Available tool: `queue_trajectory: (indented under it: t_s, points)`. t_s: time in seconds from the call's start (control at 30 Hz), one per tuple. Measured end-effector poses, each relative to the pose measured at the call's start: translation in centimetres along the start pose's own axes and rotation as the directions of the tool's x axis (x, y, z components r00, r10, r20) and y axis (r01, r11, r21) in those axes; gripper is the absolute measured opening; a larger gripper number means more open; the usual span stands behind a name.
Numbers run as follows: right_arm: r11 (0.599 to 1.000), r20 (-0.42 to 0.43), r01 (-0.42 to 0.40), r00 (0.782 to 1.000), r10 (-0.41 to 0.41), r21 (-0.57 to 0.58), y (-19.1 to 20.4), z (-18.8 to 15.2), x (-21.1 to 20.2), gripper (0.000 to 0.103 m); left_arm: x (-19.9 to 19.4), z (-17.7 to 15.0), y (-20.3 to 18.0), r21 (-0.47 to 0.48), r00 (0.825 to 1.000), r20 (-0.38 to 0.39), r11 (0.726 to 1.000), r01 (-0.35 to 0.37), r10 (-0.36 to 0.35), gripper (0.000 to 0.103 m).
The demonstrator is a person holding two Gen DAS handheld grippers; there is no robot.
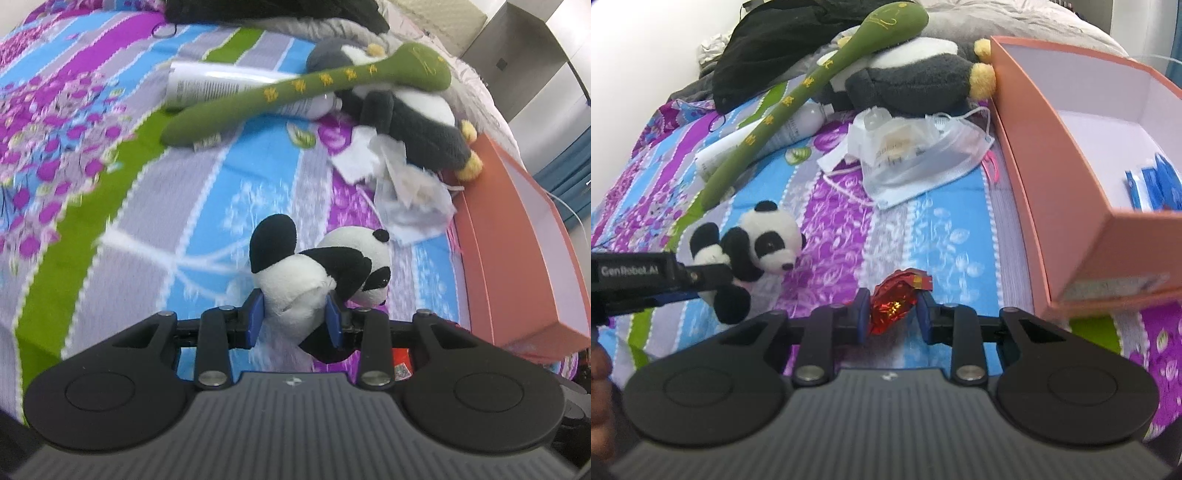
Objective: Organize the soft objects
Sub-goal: 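Lift the panda plush with the left gripper while the right lifts the red foil candy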
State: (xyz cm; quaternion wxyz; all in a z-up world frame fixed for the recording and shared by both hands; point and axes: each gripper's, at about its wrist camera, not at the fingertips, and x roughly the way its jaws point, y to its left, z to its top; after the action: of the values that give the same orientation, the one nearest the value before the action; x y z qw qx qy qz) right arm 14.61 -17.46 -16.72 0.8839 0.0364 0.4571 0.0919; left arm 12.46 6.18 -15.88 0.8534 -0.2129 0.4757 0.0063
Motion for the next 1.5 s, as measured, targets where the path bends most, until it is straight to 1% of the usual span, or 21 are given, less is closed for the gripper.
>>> queue_trajectory:
  t_s: [0.1,0.23,0.27,0.3,0.4,0.47,0.53,0.63,0.73,0.8,0.87,1.0,1.17,1.23,1.33,1.5]
  points:
    - [1.0,-0.008,0.006,1.0,-0.006,0.004,-0.2,-0.9,-0.5,0.03,0.0,-1.0,-0.2,0.012,0.999,-0.039,1.0,0.01,-0.01,0.042]
    - [0.999,-0.018,-0.008,1.0,0.009,0.049,-1.1,-1.6,-0.8,0.032,0.0,-1.5,-0.7,0.057,0.998,-0.068,0.998,0.006,-0.003,0.046]
    - [0.999,-0.015,-0.006,1.0,0.007,0.051,-1.2,-1.7,-0.9,0.033,0.0,-1.5,-0.9,0.077,0.997,-0.071,0.997,0.007,-0.002,0.047]
    - [0.999,-0.011,0.0,1.0,0.0,0.051,-1.3,-1.7,-0.9,0.038,-0.1,-1.5,-1.0,0.096,0.997,-0.074,0.995,0.005,0.002,0.048]
    - [0.999,0.001,0.023,1.0,-0.023,0.042,-1.6,-1.7,-1.0,0.045,-0.4,-1.4,-1.2,0.148,0.997,-0.079,0.989,-0.009,0.021,0.048]
    - [0.999,0.012,0.027,1.0,-0.028,0.033,-1.8,-1.6,-1.1,0.047,-0.8,-1.2,-1.4,0.187,0.997,-0.07,0.982,-0.026,0.04,0.048]
    - [1.0,0.026,0.027,0.999,-0.028,0.016,-1.8,-1.5,-1.1,0.047,-1.2,-1.1,-1.7,0.227,0.997,-0.06,0.973,-0.04,0.055,0.048]
    - [0.999,0.044,0.04,0.998,-0.039,-0.021,-1.8,-1.2,-1.0,0.047,-1.9,-0.9,-2.5,0.298,0.997,-0.04,0.953,-0.052,0.067,0.048]
    - [0.999,0.044,0.016,0.999,-0.014,-0.046,-2.0,-1.0,-0.6,0.047,-2.3,-0.7,-3.5,0.368,0.999,-0.024,0.93,-0.023,0.035,0.048]
    - [0.999,0.029,-0.001,1.0,0.002,-0.047,-2.3,-0.9,-0.1,0.047,-2.0,-0.6,-4.4,0.42,0.999,-0.021,0.907,-0.022,0.033,0.048]
    - [0.999,0.013,0.001,1.0,0.0,-0.052,-2.5,-0.9,0.4,0.047,-1.5,-0.6,-5.2,0.464,0.999,-0.018,0.885,-0.026,0.038,0.048]
    - [0.998,-0.004,-0.008,1.0,0.007,-0.064,-2.8,-1.1,0.9,0.047,-0.1,-0.4,-6.2,0.516,0.999,-0.04,0.856,-0.011,0.037,0.048]
    - [0.997,-0.02,-0.028,0.999,0.027,-0.069,-3.1,-1.2,1.2,0.048,1.8,-0.3,-7.0,0.572,0.995,-0.079,0.82,-0.004,0.059,0.049]
    - [0.997,-0.024,-0.038,0.999,0.036,-0.067,-3.3,-1.2,1.3,0.047,2.4,-0.3,-7.1,0.585,0.993,-0.091,0.811,-0.006,0.073,0.049]
    - [0.997,-0.034,-0.05,0.998,0.048,-0.051,-3.6,-1.2,1.6,0.052,3.0,-0.2,-7.2,0.607,0.991,-0.095,0.795,-0.014,0.09,0.049]
    - [0.997,-0.054,-0.074,0.996,0.072,-0.036,-3.9,-1.3,2.1,0.056,3.4,0.0,-7.1,0.614,0.989,-0.111,0.789,-0.012,0.102,0.052]
